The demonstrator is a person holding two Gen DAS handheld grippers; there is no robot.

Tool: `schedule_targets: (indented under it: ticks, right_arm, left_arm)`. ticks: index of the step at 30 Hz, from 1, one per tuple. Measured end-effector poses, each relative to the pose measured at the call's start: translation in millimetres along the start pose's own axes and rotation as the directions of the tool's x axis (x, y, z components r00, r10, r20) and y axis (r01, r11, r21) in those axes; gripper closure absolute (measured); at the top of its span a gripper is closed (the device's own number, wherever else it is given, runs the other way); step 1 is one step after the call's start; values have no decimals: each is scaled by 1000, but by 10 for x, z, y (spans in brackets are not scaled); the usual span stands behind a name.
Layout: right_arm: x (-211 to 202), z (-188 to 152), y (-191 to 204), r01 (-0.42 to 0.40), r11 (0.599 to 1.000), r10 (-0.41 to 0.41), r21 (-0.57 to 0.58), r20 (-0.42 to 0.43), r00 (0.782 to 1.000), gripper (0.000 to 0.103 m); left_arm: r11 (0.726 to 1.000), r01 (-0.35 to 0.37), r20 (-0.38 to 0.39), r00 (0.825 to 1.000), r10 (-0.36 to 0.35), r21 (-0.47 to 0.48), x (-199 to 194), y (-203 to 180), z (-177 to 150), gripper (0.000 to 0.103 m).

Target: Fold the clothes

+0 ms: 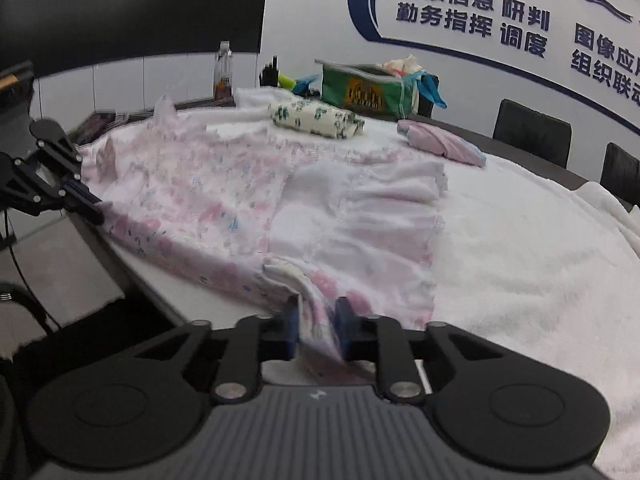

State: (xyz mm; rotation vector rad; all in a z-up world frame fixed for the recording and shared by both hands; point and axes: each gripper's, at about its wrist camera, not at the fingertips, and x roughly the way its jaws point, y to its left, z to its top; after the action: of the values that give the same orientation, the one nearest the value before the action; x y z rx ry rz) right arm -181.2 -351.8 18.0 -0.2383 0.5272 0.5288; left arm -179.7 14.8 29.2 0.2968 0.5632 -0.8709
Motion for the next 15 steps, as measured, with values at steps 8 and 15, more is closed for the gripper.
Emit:
schedule_targets:
  ticks: [8,15]
  right_arm:
    - [199,533,-195,13,997,-6,-80,84,996,92]
    - [948,1113,-440,41,995,-38,-95,39,999,95]
  left_arm:
    - [997,-52,34,998,54,-63,71,583,561,103]
    - [974,-163,-26,987,161,-156,492,1177,772,103]
